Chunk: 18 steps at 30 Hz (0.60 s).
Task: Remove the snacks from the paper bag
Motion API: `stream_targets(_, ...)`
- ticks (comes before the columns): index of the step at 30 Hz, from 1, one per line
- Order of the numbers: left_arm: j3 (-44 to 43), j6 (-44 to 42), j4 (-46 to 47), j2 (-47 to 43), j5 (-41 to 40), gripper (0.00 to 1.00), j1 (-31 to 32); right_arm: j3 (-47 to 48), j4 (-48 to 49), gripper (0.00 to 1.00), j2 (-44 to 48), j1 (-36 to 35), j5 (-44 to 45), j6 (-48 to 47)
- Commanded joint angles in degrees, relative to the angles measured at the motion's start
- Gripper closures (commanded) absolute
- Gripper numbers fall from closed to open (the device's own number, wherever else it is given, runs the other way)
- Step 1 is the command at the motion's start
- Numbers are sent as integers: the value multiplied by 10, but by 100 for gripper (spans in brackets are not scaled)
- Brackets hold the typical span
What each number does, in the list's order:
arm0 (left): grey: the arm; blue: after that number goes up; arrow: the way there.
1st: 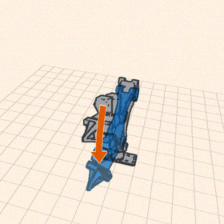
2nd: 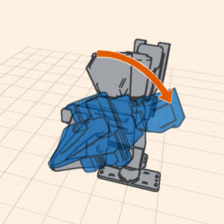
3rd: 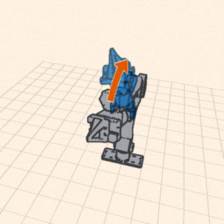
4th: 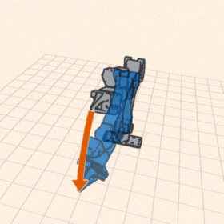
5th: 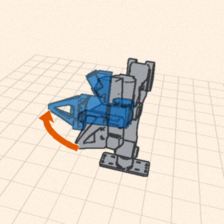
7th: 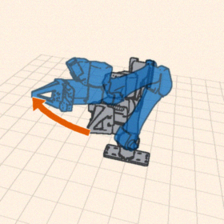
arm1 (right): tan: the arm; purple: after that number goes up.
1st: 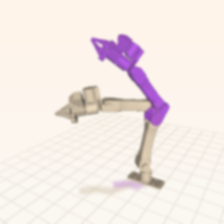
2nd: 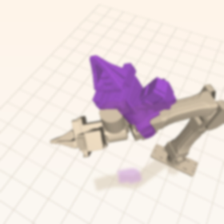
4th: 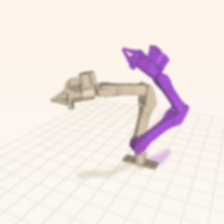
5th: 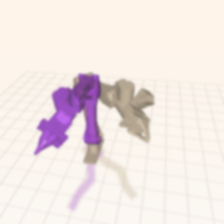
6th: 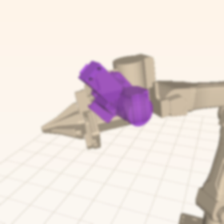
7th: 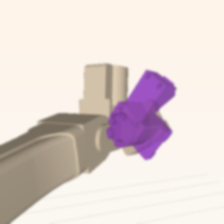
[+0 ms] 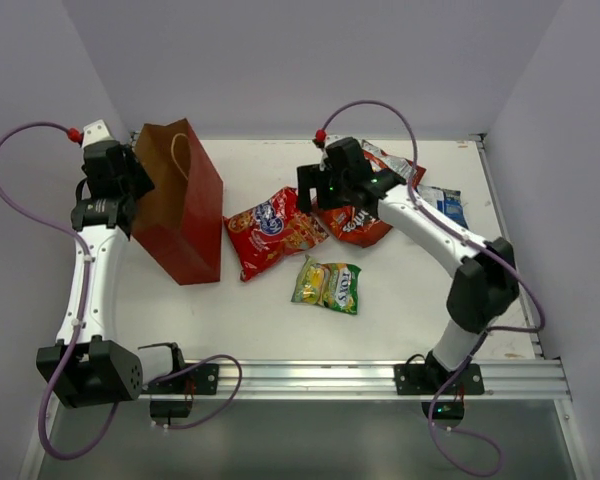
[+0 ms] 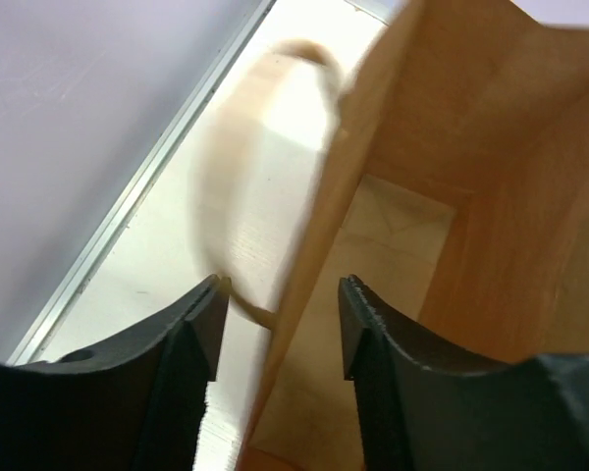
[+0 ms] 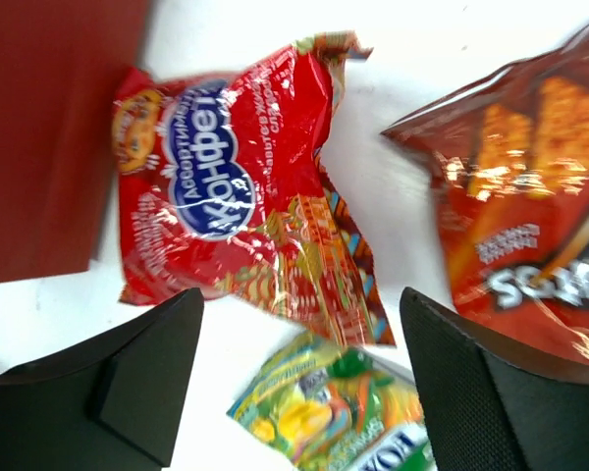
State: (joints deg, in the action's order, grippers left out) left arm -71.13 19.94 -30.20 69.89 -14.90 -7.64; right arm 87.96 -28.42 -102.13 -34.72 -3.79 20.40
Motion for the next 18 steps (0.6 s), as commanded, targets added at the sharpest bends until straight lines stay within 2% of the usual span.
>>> stream_targets(1,-33,-9,0,-12,7,44,0,32,-64,15,102,-2,51,-30)
stream_targets(9,-49,-15,-19,-24,16,43,0,-13,-84,4,303,-2,95,-34)
stream_targets(13,-73,-19,-36,-26,29,41,0,-24,-86,1,372,-2,115,-38)
stream_targets(18,-108,-28,-67,-46,66,22,0,-24,-89,1,444,-2,153,-57)
